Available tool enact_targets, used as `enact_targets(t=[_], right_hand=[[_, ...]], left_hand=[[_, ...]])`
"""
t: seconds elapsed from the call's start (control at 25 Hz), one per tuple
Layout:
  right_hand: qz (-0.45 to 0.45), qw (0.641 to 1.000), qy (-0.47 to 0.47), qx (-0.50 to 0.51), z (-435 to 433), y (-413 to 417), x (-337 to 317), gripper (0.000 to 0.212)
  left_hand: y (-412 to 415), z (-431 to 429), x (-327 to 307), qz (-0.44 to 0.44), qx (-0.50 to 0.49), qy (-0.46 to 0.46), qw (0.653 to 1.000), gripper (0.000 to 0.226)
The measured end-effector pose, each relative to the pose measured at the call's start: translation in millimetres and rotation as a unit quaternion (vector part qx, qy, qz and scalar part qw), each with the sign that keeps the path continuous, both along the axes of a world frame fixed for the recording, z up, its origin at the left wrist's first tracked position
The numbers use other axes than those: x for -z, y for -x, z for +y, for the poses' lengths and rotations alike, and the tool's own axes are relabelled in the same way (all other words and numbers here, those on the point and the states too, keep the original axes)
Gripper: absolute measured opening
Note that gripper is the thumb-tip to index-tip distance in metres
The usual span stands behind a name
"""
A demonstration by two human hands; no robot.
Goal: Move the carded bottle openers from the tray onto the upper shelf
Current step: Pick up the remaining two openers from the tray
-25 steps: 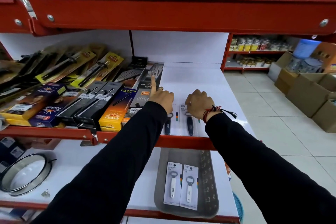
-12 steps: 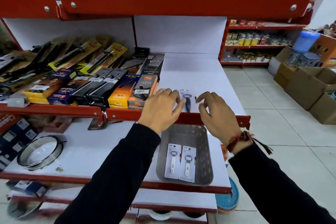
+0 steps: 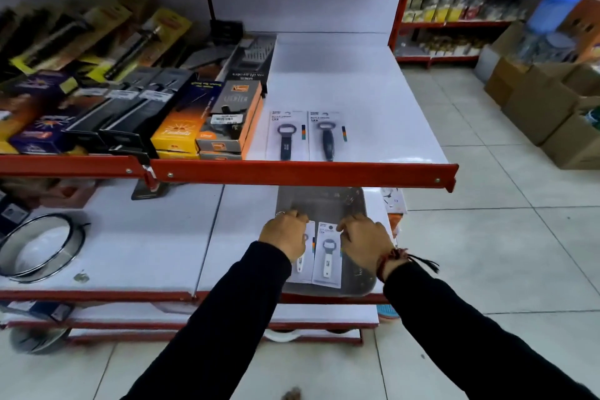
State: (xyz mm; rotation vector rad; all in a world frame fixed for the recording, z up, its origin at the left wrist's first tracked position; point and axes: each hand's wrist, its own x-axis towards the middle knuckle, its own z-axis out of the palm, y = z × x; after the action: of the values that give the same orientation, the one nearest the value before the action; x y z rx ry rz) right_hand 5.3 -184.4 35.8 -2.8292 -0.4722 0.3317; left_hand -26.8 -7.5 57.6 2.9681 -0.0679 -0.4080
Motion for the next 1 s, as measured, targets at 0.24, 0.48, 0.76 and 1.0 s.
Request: enact_targets(t=[0.24,0.48,0.76,1.0], right_hand=[[0.052,0.982,0.182,-0.019,22.0,-63.2,80.5,0.051],[0.004,0.983,0.182,0.008,30.8,-79.5,111.5,0.044],[0.013,0.992,0.122,0.012,31.1,-85.6,103.7,0.043],[0.116,0.987,-0.038,0.103,29.9,-75.6,73.3,0.039]], left_hand=[[-73.0,-3.3,82.5,0.073,0.015,-0.06,0.995,0.051],[-95.5,-1.8,119.3,0.105,-0.004,-0.045,0.993,0.051],[-99.1,-3.2,112.8,0.079,-0.006,-0.069,0.994,0.047],[-84.6,4.5,72.8,0.063,-0.068,0.003,0.996,0.035]])
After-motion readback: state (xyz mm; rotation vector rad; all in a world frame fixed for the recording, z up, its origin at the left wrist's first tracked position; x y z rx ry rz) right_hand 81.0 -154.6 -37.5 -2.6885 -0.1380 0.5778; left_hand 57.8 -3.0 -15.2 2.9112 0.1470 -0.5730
